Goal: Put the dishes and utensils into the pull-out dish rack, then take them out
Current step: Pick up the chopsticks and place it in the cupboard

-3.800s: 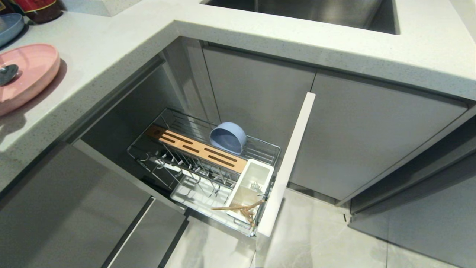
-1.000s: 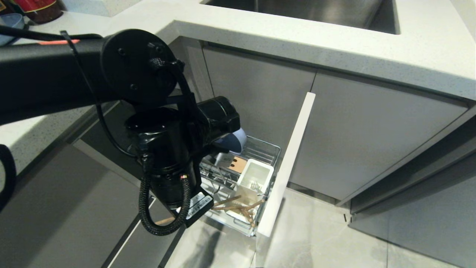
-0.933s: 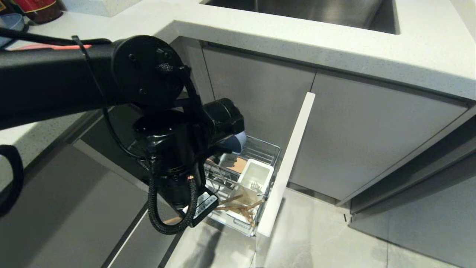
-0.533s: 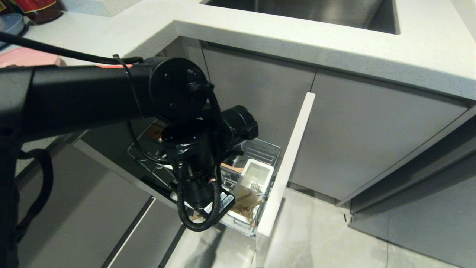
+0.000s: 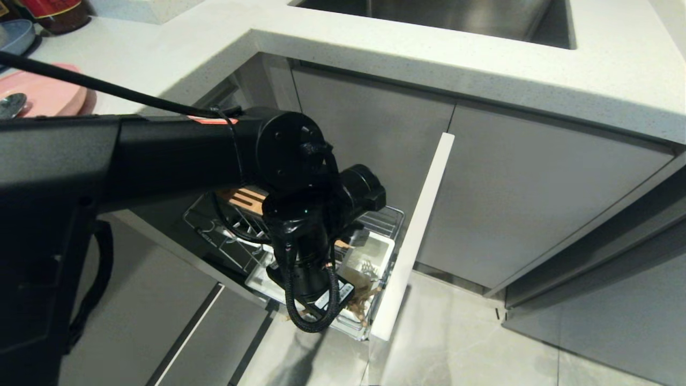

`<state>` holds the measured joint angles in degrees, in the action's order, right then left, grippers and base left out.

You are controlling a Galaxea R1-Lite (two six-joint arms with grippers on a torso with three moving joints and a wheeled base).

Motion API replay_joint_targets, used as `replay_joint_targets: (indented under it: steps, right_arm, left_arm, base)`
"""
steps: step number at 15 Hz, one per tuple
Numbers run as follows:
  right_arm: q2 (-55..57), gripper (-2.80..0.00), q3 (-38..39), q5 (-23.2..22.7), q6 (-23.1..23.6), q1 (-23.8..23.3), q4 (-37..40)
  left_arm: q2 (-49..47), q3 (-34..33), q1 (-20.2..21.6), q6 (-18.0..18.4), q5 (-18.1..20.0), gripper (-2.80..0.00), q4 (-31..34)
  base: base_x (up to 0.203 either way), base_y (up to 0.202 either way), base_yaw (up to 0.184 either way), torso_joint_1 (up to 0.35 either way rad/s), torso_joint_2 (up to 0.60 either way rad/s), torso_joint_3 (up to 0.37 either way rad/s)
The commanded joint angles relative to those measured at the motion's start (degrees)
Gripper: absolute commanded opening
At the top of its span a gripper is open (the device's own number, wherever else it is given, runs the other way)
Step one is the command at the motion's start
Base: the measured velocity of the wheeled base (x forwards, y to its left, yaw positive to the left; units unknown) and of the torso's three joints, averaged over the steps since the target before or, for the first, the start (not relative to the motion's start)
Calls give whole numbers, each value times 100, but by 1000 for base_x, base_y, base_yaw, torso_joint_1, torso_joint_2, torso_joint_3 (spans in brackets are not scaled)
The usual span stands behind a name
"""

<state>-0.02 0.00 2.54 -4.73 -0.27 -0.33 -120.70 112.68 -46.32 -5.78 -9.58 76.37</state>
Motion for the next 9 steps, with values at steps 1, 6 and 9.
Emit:
replay_joint_targets:
  steps: [1, 6, 9]
  right_arm:
    - [-24, -280, 0, 1, -2, 0, -2]
    - [-24, -280, 0, 1, -2, 0, -2]
    - [-24, -280, 0, 1, -2, 0, -2]
  left_arm:
    - [-136, 0, 1, -42, 0, -280, -91]
    - [-301, 0, 1, -152, -3, -280, -278]
    - [-366, 0, 1, -152, 70, -280, -280]
  base:
    - [0, 0, 0, 0, 0, 0]
    - [0, 0, 0, 0, 0, 0]
    - [0, 0, 0, 0, 0, 0]
